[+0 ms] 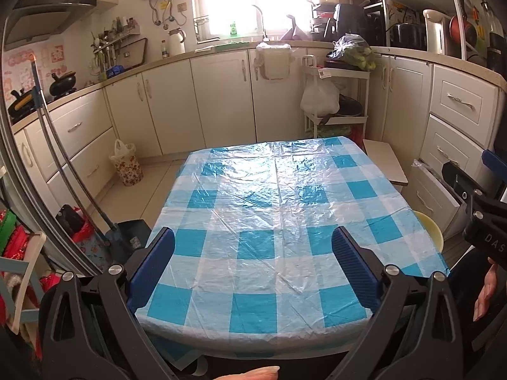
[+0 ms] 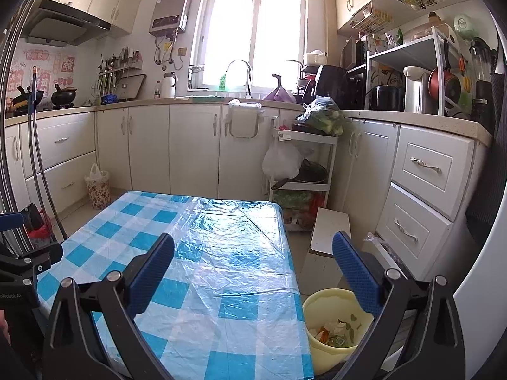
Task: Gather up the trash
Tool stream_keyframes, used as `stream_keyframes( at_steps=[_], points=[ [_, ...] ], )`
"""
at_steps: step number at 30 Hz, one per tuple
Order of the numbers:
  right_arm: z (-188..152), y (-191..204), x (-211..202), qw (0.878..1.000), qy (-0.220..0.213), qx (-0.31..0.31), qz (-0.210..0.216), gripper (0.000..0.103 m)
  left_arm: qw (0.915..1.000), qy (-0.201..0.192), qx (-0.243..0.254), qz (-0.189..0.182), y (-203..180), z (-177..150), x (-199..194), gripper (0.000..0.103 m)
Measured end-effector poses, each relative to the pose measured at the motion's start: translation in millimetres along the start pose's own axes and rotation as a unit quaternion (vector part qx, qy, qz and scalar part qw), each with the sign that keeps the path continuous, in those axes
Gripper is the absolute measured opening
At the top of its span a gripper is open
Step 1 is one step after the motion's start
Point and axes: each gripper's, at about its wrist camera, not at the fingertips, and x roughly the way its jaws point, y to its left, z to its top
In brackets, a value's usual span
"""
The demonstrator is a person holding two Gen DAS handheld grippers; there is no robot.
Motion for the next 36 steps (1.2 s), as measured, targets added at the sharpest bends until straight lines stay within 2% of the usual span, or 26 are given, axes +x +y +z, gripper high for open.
stream_keyframes(
  at_steps=[20,36],
  points=[
    [-3,9,3,1.000,0.014,-0.018,0.002,0.096,0.9996,-0.026,-0.006,0.005,-1,1,-9,0.096],
    [-3,12,5,0.999,0.021,-0.027,0.004,0.096,0.9996,-0.019,-0.019,0.001,3,0,-6,0.096]
  ],
)
